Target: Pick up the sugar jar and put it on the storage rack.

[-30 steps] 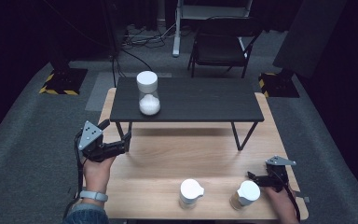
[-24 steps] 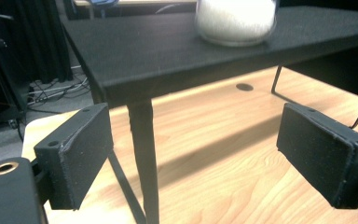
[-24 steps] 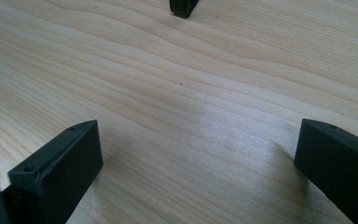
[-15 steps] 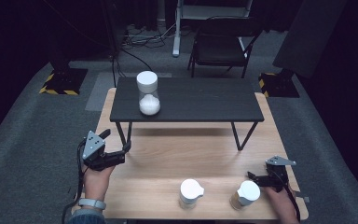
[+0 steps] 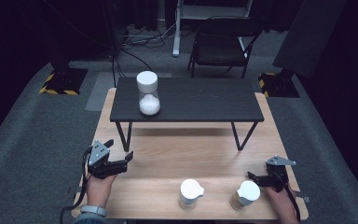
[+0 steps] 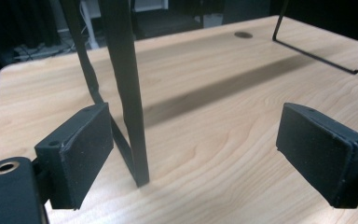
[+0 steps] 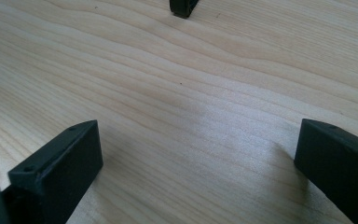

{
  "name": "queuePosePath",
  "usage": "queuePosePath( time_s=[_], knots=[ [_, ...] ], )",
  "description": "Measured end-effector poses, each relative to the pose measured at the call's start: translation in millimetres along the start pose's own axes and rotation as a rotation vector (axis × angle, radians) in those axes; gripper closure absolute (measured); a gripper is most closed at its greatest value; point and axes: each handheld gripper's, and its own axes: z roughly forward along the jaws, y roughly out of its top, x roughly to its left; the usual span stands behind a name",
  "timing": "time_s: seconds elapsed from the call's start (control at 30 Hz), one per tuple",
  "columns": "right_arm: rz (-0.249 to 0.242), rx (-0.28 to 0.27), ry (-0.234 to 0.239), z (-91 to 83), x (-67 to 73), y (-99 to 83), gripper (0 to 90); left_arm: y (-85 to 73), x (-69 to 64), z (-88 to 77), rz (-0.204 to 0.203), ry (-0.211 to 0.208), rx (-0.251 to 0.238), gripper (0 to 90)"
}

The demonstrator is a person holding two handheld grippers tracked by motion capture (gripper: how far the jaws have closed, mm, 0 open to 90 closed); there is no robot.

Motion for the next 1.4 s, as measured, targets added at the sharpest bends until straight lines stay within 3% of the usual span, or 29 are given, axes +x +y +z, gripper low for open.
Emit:
queuePosePath(
  time_s=[0.87, 1.4],
  knots=[
    [0.0, 0.0, 0.0, 0.0, 0.0, 0.0, 0.5, -32.2, -2.7, 12.3, -0.061, 0.049, 0.117, 10.4],
    [0.0, 0.0, 0.0, 0.0, 0.0, 0.0, 0.5, -30.4, -10.4, 24.4, -0.037, 0.07, 0.22, 10.0]
  ],
)
